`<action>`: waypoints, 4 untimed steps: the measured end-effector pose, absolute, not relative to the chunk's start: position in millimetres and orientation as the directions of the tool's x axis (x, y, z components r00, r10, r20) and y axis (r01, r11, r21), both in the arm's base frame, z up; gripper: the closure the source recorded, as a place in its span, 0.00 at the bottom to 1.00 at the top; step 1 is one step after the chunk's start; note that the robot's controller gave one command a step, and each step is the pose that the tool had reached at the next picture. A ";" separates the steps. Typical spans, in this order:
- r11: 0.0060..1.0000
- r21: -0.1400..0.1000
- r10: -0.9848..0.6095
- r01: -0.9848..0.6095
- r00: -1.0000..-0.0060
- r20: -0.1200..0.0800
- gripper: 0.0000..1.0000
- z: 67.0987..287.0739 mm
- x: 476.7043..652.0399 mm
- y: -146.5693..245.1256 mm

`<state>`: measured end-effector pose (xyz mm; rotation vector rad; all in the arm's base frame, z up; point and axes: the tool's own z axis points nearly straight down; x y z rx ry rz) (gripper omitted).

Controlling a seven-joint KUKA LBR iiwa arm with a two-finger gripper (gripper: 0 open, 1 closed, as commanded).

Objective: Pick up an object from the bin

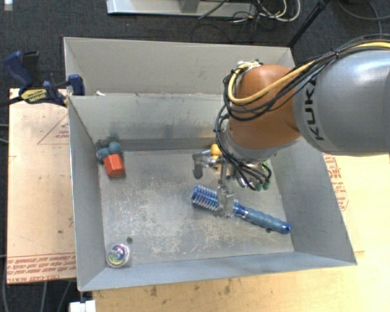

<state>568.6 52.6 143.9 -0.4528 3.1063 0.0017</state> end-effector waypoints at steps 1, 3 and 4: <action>0.955 0.003 -0.295 -0.295 -0.955 0.005 0.00 65.3 569.0 49.6; 0.516 -0.002 -0.857 -0.857 -0.516 -0.004 1.00 187.4 550.9 56.0; 0.260 -0.002 -0.966 -0.966 -0.260 -0.004 1.00 235.8 542.9 64.1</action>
Offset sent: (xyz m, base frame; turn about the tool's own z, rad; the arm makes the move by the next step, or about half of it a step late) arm 0.0020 -0.0034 -0.0739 -0.0131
